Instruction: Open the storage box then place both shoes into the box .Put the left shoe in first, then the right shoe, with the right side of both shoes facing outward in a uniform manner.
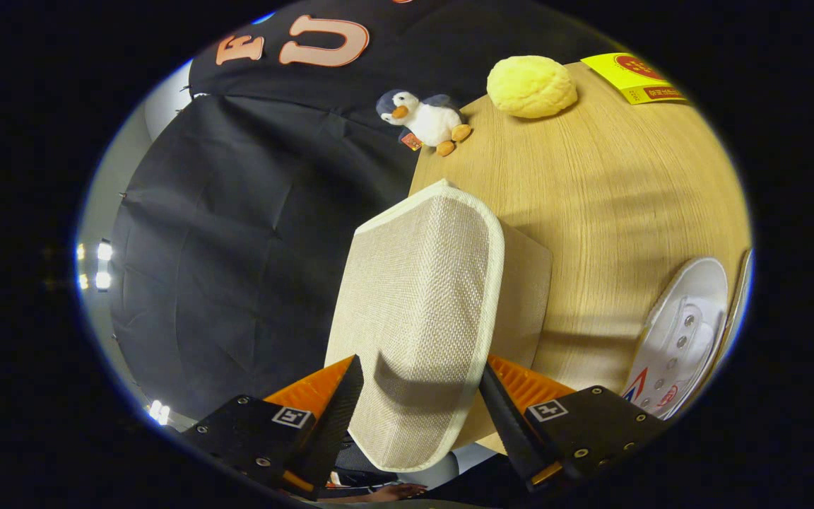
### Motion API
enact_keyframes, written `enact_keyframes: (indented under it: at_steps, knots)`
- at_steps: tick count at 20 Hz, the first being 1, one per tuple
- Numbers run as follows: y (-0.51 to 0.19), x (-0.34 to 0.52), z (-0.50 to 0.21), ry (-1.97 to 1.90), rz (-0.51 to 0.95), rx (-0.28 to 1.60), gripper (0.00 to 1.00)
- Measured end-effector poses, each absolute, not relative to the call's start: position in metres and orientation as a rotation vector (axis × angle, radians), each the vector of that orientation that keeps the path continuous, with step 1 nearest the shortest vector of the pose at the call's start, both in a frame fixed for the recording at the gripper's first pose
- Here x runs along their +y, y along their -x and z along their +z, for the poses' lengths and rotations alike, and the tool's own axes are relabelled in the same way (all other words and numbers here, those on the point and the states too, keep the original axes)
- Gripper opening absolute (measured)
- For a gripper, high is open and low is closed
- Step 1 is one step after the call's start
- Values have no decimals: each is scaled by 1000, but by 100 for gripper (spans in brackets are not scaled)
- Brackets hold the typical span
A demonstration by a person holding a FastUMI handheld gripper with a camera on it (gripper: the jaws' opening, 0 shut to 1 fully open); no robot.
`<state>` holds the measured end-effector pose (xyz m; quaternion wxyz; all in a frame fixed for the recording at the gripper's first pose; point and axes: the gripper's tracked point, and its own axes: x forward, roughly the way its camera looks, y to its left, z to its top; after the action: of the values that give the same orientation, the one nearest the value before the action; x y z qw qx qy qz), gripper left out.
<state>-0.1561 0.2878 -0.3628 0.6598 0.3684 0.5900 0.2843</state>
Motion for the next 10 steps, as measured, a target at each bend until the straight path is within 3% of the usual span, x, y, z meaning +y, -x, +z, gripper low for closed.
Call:
enact_keyframes:
  at_steps: [9, 10]
  knots:
    - [134, 298, -276, -944, 744, 1227, 65]
    - [128, 303, -266, -973, 753, 1203, 58]
